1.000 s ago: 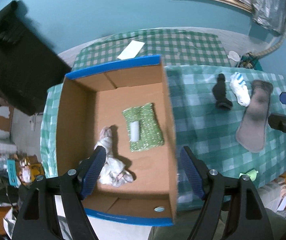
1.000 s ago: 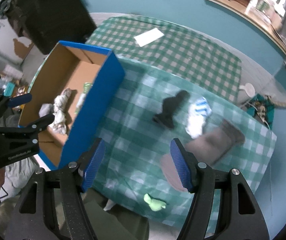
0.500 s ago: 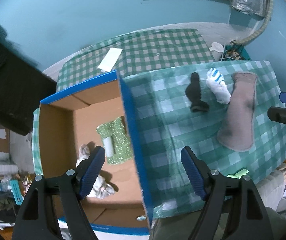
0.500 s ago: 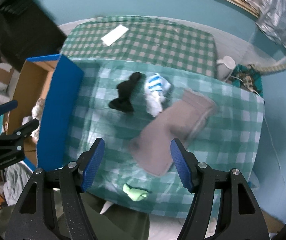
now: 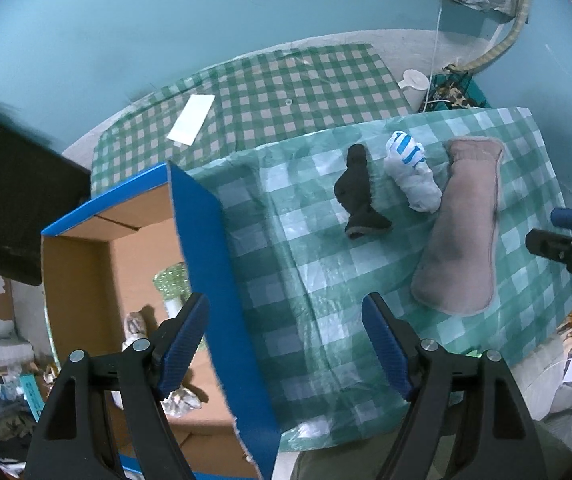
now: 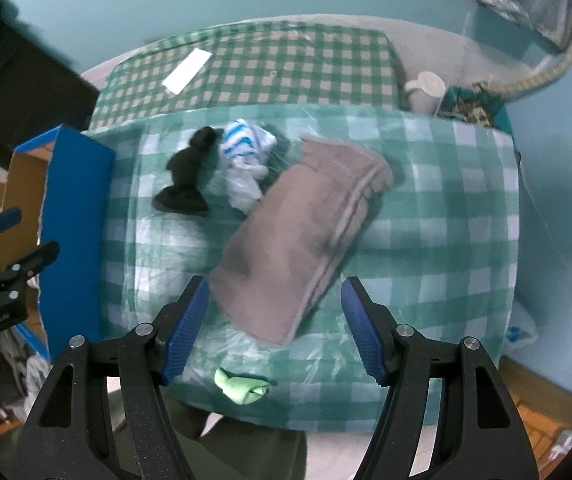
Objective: Organize soft objects
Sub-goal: 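Move both tools back over the table toward the black sock and fleece sock, then grasp the black sock with the left tool while the right grasps the grey-brown fleece sock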
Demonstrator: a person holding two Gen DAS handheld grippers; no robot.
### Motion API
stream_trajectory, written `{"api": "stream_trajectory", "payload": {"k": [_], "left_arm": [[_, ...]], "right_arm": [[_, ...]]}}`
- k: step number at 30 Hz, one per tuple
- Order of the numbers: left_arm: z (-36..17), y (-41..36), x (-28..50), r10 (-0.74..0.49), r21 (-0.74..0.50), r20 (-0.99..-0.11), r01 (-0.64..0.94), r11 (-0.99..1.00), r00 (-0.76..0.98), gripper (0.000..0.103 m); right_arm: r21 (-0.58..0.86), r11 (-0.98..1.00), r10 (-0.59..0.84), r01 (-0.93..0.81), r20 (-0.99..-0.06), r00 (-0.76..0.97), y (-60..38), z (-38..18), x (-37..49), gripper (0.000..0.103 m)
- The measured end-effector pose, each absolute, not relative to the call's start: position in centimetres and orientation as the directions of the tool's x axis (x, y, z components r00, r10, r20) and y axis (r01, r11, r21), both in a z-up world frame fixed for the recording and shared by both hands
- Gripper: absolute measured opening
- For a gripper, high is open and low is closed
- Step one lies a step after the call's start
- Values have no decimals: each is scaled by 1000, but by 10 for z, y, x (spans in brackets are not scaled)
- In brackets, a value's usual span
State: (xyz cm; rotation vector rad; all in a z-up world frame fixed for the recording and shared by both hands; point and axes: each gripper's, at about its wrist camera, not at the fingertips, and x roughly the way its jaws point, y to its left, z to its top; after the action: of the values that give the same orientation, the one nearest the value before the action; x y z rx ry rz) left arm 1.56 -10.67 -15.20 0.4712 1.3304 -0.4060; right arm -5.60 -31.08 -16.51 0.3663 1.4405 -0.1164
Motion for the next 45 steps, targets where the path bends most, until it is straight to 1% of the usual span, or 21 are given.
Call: {"api": "stream_trajectory", "payload": {"k": [11, 21, 24, 45], "left_arm": [[-183, -131, 32, 6, 103, -984, 549, 830, 176, 80], [-212, -143, 56, -12, 51, -993, 505, 861, 121, 80], [-218, -146, 61, -22, 33, -994, 493, 869, 105, 80], [-248, -187, 88, -13, 16, -998, 510, 860, 54, 80]], "right_arm": [[218, 909, 182, 355, -975, 131, -331, -205, -51, 68], [228, 905, 200, 359, -973, 114, -328, -227, -40, 68], [218, 908, 194, 357, -976, 104, -326, -232, -34, 68], [122, 907, 137, 402, -990, -10, -324, -270, -16, 68]]}}
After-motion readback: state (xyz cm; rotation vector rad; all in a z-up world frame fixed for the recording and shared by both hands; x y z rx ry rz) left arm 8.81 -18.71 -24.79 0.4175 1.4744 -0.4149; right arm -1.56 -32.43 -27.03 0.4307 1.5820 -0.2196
